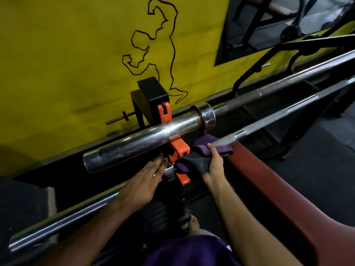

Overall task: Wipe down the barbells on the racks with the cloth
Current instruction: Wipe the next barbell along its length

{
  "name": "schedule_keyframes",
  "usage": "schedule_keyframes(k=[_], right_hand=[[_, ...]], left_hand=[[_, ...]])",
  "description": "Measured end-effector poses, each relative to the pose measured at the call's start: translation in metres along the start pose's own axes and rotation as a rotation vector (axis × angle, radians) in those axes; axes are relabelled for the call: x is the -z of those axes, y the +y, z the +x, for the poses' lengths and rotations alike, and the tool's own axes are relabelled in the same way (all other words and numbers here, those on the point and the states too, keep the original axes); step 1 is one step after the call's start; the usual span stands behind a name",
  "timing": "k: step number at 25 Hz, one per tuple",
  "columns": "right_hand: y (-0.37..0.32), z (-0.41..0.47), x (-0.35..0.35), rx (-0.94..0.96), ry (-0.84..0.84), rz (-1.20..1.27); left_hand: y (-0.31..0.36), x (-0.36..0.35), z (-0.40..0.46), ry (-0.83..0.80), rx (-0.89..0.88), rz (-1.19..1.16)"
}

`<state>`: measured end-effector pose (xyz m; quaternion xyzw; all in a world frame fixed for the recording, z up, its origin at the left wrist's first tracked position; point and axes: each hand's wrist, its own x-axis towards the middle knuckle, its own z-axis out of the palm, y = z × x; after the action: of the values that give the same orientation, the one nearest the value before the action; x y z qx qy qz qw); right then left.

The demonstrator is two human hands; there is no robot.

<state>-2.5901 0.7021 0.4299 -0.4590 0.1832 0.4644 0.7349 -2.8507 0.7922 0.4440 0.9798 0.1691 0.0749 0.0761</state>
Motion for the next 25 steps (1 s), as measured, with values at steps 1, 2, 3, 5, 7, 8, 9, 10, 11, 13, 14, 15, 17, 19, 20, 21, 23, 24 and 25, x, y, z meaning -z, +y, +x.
schedule_keyframes(k=[1,2,3,5,7,8,9,10,11,13,14,15,17,19,20,21,23,24,25], right_hand=[[-0.005,0.002,0.001,0.052,0.016,0.002],[-0.021,0.008,0.003,0.113,0.03,-0.004],[-0.042,0.013,0.003,0.162,0.045,-0.007],[-0.087,0.03,0.011,0.22,0.071,-0.031],[-0.104,0.03,0.018,0.234,0.099,-0.143],[-0.099,0.019,0.02,0.257,0.077,-0.276],[-0.087,0.002,0.025,0.287,0.047,-0.447],[-0.074,-0.017,0.032,0.328,0.006,-0.636],[-0.061,-0.04,0.042,0.405,-0.039,-0.815],[-0.045,-0.078,0.052,0.619,-0.118,-1.092],[-0.041,-0.095,0.049,0.749,-0.129,-1.208],[-0.04,-0.105,0.043,0.871,-0.116,-1.331],[-0.034,-0.11,0.023,1.061,-0.079,-1.54],[-0.022,-0.101,0.005,1.102,-0.106,-1.699],[-0.011,-0.096,-0.001,1.081,-0.147,-1.777],[-0.001,-0.092,-0.005,1.06,-0.205,-1.836],[0.013,-0.091,-0.014,1.03,-0.334,-1.93],[0.015,-0.092,-0.017,1.017,-0.377,-1.952],[0.014,-0.093,-0.019,1.016,-0.398,-1.95]], left_hand=[[0.0,0.0,-0.001,-0.001,0.0,0.002],[-0.001,0.0,-0.001,0.0,-0.002,0.012],[-0.001,0.001,0.0,0.002,-0.008,0.02],[-0.001,0.002,0.0,0.009,-0.01,0.024],[0.0,0.003,-0.001,-0.004,0.002,0.006],[0.0,0.005,0.0,-0.016,0.008,-0.007],[0.0,0.007,0.001,-0.027,0.015,-0.024],[-0.001,0.008,0.001,-0.039,0.014,-0.04],[-0.001,0.011,0.001,-0.048,0.005,-0.054],[-0.004,0.016,-0.003,-0.069,-0.003,-0.099],[-0.007,0.019,-0.007,-0.081,0.002,-0.114],[-0.009,0.02,-0.011,-0.079,0.011,-0.108],[-0.011,0.021,-0.017,-0.043,0.024,-0.065],[-0.01,0.02,-0.017,-0.018,0.029,-0.056],[-0.009,0.018,-0.017,-0.006,0.024,-0.057],[-0.007,0.017,-0.016,0.01,0.017,-0.051],[-0.007,0.016,-0.014,0.035,0.018,-0.039],[-0.007,0.017,-0.014,0.038,0.019,-0.035],[-0.008,0.017,-0.016,0.041,0.018,-0.032]])
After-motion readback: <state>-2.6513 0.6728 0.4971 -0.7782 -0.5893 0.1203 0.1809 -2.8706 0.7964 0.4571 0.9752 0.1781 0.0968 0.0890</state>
